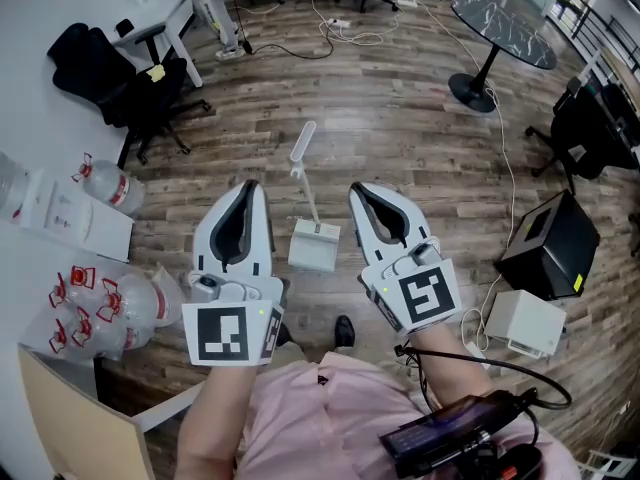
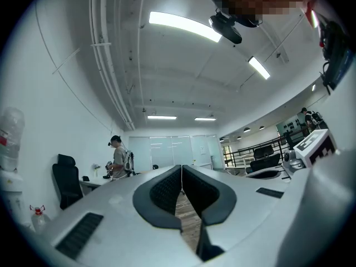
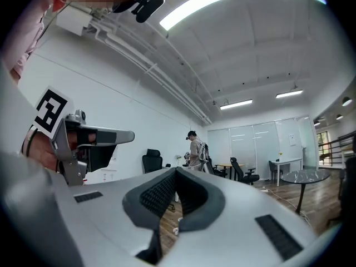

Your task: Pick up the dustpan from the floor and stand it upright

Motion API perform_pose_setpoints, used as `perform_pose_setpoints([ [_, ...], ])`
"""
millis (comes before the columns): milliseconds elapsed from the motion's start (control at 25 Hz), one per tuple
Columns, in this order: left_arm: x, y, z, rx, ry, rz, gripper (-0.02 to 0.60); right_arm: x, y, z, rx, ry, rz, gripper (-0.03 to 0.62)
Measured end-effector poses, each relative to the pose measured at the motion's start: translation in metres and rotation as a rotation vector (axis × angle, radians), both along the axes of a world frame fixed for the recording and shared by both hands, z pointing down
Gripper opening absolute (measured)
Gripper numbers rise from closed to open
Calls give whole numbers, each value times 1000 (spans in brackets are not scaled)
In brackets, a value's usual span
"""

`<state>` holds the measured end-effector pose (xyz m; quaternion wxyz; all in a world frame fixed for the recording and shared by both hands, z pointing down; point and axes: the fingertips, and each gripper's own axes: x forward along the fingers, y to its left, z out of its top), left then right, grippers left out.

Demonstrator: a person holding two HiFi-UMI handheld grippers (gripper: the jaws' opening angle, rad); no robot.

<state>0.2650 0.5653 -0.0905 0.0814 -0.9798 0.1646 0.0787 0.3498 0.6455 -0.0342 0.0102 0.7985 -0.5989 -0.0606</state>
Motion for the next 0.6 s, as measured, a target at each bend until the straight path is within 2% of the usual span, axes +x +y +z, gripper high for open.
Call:
perform_pose_setpoints([
  [360,-4,-2,-4,3,9,-13,14,-5,-6,-7,17,15,-35,0],
  [600,-4,-4,1,-2,-1,-11,14,-9,-10,1,-24,4,-48,0],
])
